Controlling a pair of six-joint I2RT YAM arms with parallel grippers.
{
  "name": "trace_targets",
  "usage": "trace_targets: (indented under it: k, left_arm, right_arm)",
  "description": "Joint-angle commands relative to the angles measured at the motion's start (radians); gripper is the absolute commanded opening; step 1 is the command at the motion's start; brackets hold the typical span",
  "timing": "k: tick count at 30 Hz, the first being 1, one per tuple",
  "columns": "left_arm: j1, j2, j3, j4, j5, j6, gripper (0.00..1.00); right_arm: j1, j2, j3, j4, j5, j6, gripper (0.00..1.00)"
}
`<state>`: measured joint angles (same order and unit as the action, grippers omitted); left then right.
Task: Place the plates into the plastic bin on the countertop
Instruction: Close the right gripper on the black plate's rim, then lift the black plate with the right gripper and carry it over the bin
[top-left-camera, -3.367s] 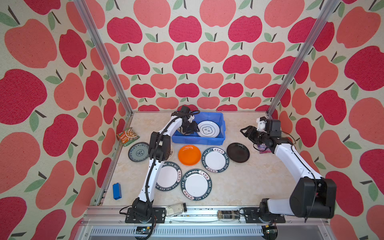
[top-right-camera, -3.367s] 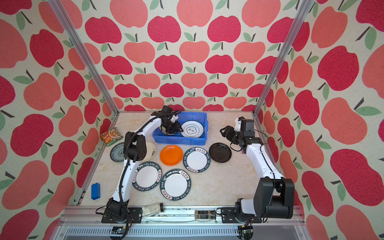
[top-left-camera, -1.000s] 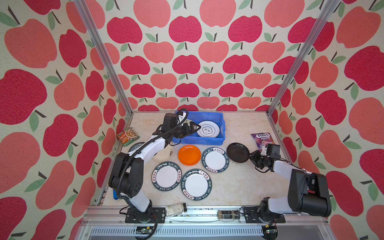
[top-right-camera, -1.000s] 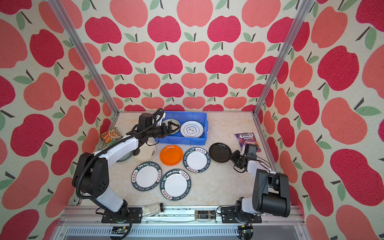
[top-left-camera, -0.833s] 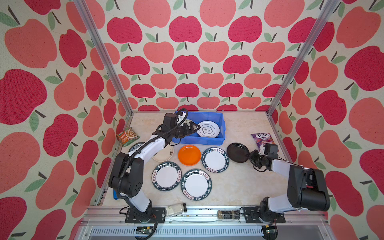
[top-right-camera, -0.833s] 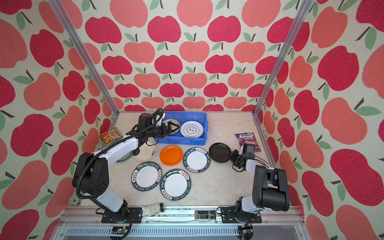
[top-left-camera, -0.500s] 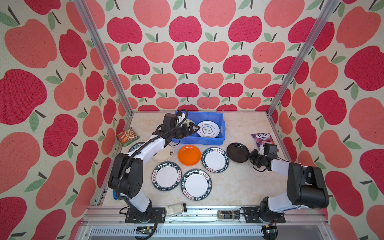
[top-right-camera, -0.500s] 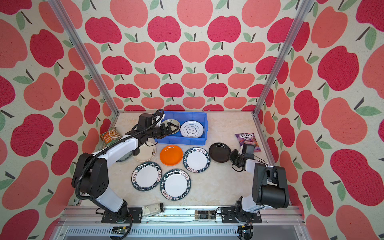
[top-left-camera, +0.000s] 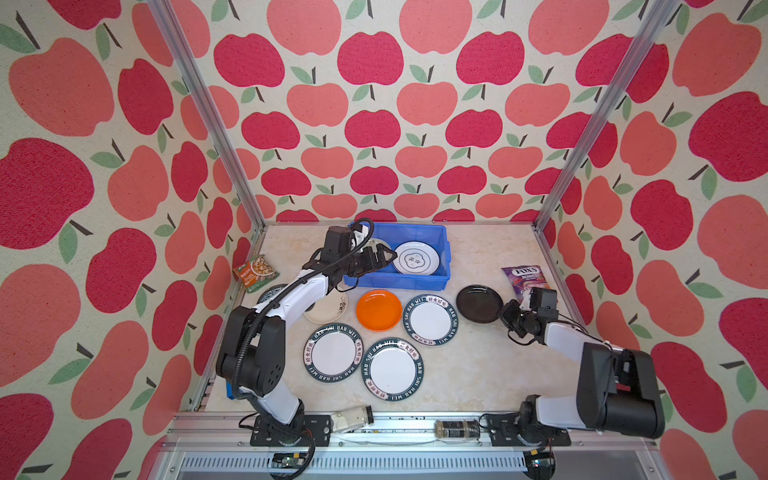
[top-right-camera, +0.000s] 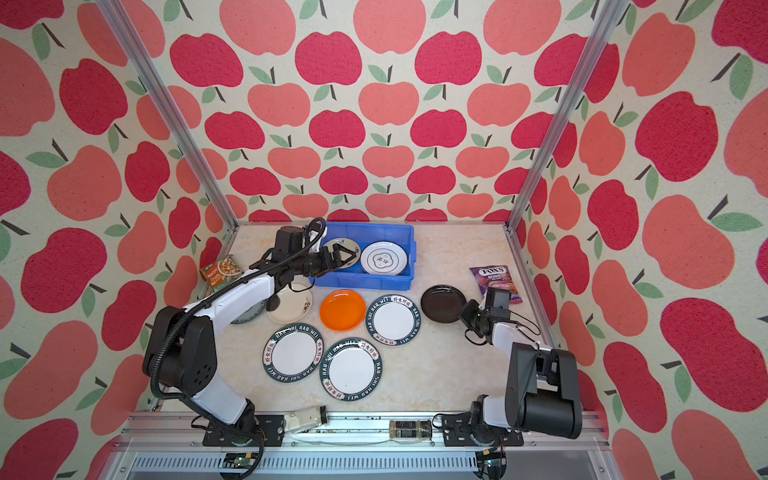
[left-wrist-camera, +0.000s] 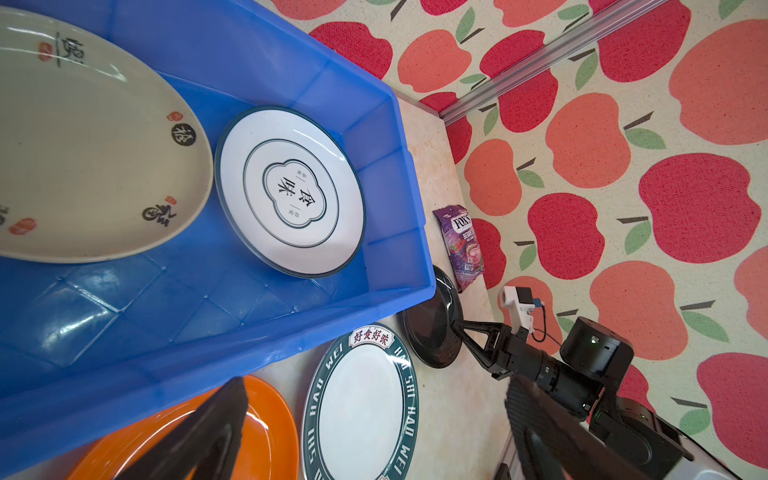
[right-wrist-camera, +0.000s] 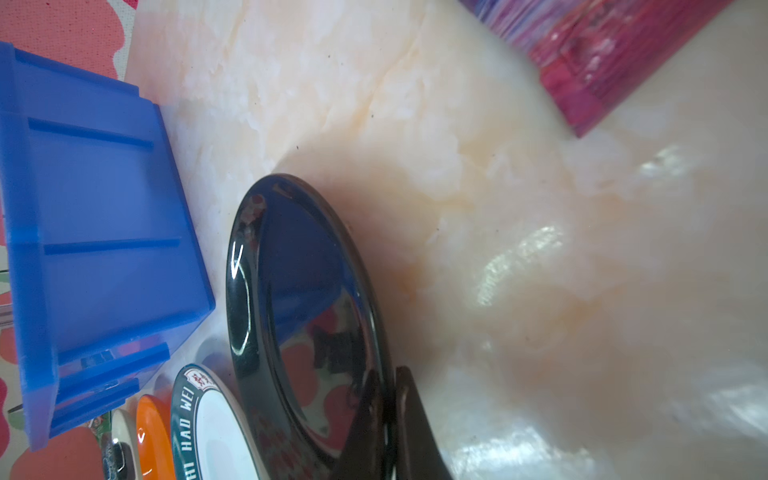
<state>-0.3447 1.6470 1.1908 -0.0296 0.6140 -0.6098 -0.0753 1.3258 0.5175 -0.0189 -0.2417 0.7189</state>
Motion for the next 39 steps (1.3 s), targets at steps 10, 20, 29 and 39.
trace_targets:
  k: [10,20,29,39]
  left_arm:
    - [0.019,-0.027,0.070,-0.099,-0.047,0.092,0.99]
    - [0.043,-0.082,0.073,-0.152,-0.077,0.139,0.99]
    - [0.086,-0.195,0.020,-0.271,-0.161,0.204,0.99]
    - [0.123,-0.282,-0.069,-0.287,-0.144,0.225,0.99]
  right_arm:
    - [0.179,-0.370,0.368,-0.504,0.522,-0.188,0.00]
    - [0.544,-0.241,0.680,-0.400,0.815,-0.323,0.00]
    - [0.733,0.088,0.973,-0.298,0.815,-0.504,0.00]
    - [0.666,0.501,1.358,-0.490,0.230,-0.263,0.00]
